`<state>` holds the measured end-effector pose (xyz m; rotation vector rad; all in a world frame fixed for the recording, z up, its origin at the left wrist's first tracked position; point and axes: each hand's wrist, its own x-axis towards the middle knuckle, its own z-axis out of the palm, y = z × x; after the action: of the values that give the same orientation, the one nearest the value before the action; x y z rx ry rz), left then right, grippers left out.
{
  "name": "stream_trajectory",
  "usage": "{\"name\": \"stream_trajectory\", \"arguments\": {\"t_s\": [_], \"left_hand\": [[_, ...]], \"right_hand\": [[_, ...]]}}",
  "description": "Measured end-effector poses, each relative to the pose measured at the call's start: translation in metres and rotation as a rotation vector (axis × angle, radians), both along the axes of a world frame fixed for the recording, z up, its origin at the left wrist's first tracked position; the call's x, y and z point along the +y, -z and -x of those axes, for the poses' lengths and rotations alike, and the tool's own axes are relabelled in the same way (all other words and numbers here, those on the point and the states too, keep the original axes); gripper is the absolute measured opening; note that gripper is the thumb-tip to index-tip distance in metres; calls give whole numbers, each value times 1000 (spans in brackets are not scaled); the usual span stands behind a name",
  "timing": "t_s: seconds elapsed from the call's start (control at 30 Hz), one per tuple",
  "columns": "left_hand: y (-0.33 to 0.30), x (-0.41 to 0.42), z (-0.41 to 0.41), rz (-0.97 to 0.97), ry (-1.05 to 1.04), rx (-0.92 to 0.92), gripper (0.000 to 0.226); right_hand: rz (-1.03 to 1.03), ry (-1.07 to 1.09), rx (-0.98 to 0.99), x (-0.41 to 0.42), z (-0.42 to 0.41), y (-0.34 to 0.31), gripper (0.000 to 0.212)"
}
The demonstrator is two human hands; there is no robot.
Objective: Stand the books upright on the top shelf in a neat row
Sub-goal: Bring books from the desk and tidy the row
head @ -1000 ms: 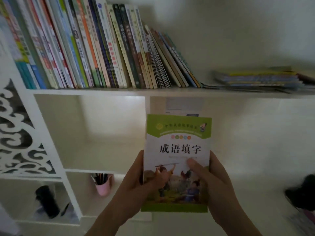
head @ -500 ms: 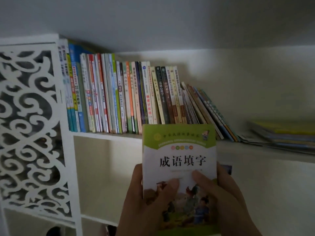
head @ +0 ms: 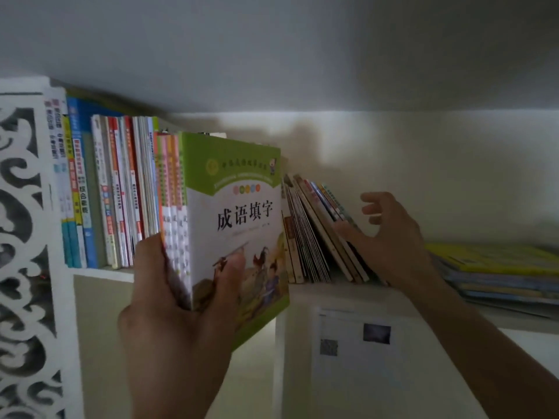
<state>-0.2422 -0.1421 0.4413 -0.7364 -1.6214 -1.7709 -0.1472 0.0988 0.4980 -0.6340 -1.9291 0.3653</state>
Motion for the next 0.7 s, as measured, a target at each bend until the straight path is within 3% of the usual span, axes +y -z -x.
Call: {"name": "stream_trajectory", "arguments": {"t_s": [0.13, 0.33, 0.47, 0.6, 0.7], "left_hand": [[-6, 15, -5, 48, 7, -7, 45], [-14, 31, -16, 11, 34, -13, 44], [-28, 58, -31, -36, 104, -6, 38], [-47, 110, -60, -131, 288, -30, 38], [-66, 152, -78, -180, 309, -49, 43]], "right_hand": [[-7, 16, -341, 23, 11, 4, 99], [7, -61, -446, 37, 0, 16, 118], [-17, -25, -581, 43, -36, 17, 110], [-213, -52, -689, 44, -61, 7, 76], [-380, 220, -820, 44, -73, -3, 76]]}}
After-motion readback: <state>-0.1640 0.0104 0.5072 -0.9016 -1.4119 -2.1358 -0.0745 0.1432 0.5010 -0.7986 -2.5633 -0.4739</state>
